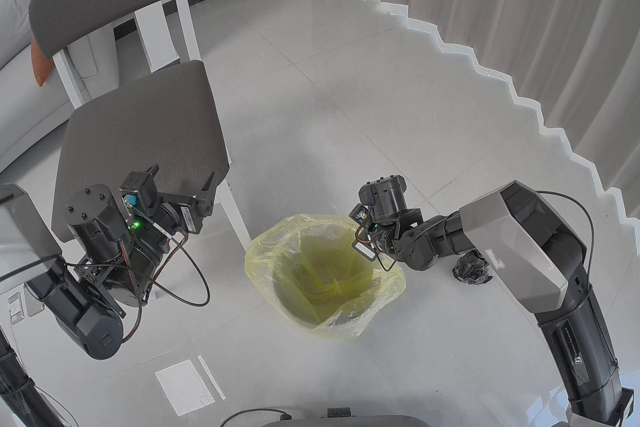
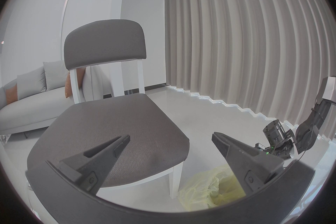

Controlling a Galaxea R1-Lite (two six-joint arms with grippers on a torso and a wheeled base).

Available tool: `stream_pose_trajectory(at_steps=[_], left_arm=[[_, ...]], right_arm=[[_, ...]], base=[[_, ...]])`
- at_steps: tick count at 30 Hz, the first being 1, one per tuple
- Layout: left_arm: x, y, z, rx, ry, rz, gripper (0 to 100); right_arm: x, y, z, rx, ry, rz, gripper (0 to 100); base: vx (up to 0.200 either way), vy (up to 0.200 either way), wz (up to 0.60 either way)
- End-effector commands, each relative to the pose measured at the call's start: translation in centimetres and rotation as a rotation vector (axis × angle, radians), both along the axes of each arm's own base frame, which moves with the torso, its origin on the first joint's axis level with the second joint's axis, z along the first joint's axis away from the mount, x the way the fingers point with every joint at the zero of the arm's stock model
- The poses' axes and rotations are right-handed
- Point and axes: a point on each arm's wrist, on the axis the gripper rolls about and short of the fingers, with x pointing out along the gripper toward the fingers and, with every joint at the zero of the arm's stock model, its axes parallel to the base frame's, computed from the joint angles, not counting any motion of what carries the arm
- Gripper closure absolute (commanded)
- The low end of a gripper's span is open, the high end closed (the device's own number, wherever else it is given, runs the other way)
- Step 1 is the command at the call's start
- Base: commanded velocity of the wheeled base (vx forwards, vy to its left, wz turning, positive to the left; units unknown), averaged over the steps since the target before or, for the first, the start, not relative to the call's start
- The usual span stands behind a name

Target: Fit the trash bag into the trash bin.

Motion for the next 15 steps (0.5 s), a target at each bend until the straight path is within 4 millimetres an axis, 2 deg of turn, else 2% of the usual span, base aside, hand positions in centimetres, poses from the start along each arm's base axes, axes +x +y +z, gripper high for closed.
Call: stream_pose_trajectory(at_steps=[1,3,4,10,15], left_arm=[[0.0,0.1,0.2,-0.006,-0.019,0.004,0],[0.0,0.1,0.3,-0.007,-0.02,0.004,0],[0.0,0.1,0.2,-0.008,-0.018,0.005,0],[0.1,0.3,0.3,-0.008,-0.02,0.011,0],[0.1,0.2,0.3,-0.035,-0.02,-0.009,0]], right_arm=[[-0.1,0.2,0.2,-0.001,-0.002,0.004,100],[-0.1,0.2,0.5,0.0,-0.004,0.004,100],[-0.1,0.2,0.5,0.001,-0.003,0.003,0],[-0.2,-0.5,1.5,0.03,-0.01,-0.024,0],[-0.9,-2.2,4.8,0.09,-0.026,-0.065,0]], base=[[0.0,0.0,0.0],[0.0,0.0,0.0],[0.0,0.0,0.0],[0.0,0.0,0.0],[0.0,0.0,0.0]])
